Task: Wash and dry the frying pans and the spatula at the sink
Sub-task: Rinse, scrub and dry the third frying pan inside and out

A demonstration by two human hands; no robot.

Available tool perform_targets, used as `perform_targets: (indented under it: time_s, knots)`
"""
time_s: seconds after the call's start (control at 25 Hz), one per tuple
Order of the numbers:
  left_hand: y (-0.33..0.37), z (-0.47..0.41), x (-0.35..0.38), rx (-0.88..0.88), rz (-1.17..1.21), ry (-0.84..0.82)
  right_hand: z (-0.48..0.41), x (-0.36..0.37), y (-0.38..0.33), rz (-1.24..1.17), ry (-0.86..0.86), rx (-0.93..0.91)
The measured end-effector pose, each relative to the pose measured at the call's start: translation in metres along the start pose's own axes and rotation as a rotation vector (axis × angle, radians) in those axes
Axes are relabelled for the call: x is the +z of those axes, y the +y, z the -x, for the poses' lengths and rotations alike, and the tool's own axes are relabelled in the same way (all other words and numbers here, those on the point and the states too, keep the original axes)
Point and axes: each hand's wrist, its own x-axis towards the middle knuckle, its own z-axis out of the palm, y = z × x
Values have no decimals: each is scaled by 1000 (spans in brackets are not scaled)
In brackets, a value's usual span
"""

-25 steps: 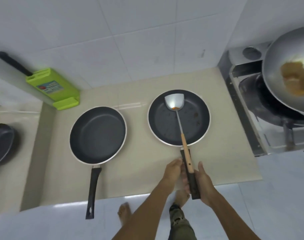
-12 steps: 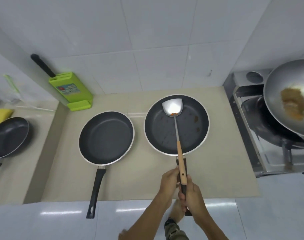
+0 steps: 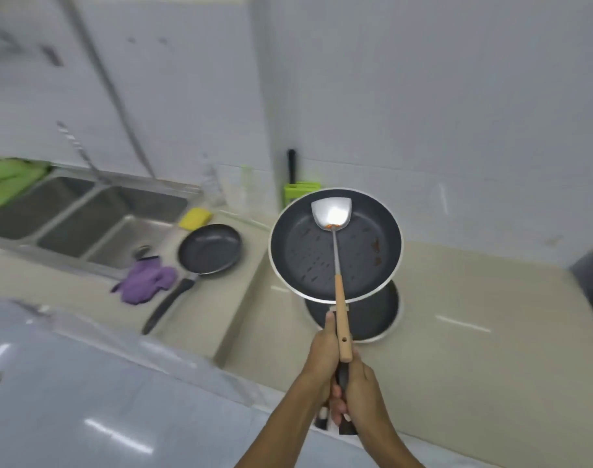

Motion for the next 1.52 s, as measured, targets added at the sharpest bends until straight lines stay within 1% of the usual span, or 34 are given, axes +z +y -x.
perform_targets:
  time_s: [0.08, 0.16, 0.24, 0.32, 0.48, 0.56, 0.64, 0.76, 0.8, 0.84, 0.88, 0.96, 1.0, 1.04, 1.08, 1.16, 1.24, 1.32, 1.4, 1.48, 1.52]
  knots:
    - [16, 14, -73, 15, 4, 68, 9, 72, 2, 38, -78, -5]
    - [29, 22, -138, 77, 16, 137, 15, 133, -3, 48, -178, -21]
    - [36, 22, -198, 114, 10, 219, 16, 190, -8, 54, -242, 21]
    - [43, 19, -252, 154, -23, 283, 15, 241, -11, 89, -298, 30]
    - [55, -6, -351, 218, -37, 438, -8, 337, -12, 182, -407, -9]
    - [68, -20, -392, 225, -28, 474, -26, 378, -15, 218, -416, -45]
    - [80, -47, -436, 233, 10, 473, -55, 423, -19, 228, -441, -56]
    - [99, -81, -496, 191, -18, 470, -105, 471, -37, 362, -505, -42]
    - [106, -89, -513, 174, -60, 474, -122, 482, -44, 421, -488, -99]
    - [115, -104, -534, 166, -93, 474, -142, 499, -56, 503, -392, -234]
    - [124, -116, -551, 158, -119, 473, -160, 515, -73, 550, -279, -315]
    - [141, -137, -580, 131, -142, 457, -189, 553, -94, 730, -218, -433]
    - [150, -146, -591, 127, -139, 440, -196, 573, -103, 784, -201, -434]
    - [159, -159, -602, 119, -119, 413, -202, 594, -108, 817, -233, -380]
    - [166, -171, -612, 111, -104, 391, -209, 614, -111, 840, -231, -289]
    - [176, -197, -635, 82, -101, 348, -227, 649, -116, 897, -200, -349]
    - [181, -229, -666, 59, -128, 316, -249, 675, -119, 863, -159, -301]
    - [183, -260, -705, 27, -210, 292, -265, 694, -119, 856, -119, -265]
    - [188, -289, -747, -2, -280, 262, -272, 709, -112, 761, -49, -265]
    - [196, -319, -784, -38, -336, 224, -270, 726, -107, 676, 102, -248]
    - [197, -330, -797, -64, -357, 205, -267, 731, -100, 649, 183, -204]
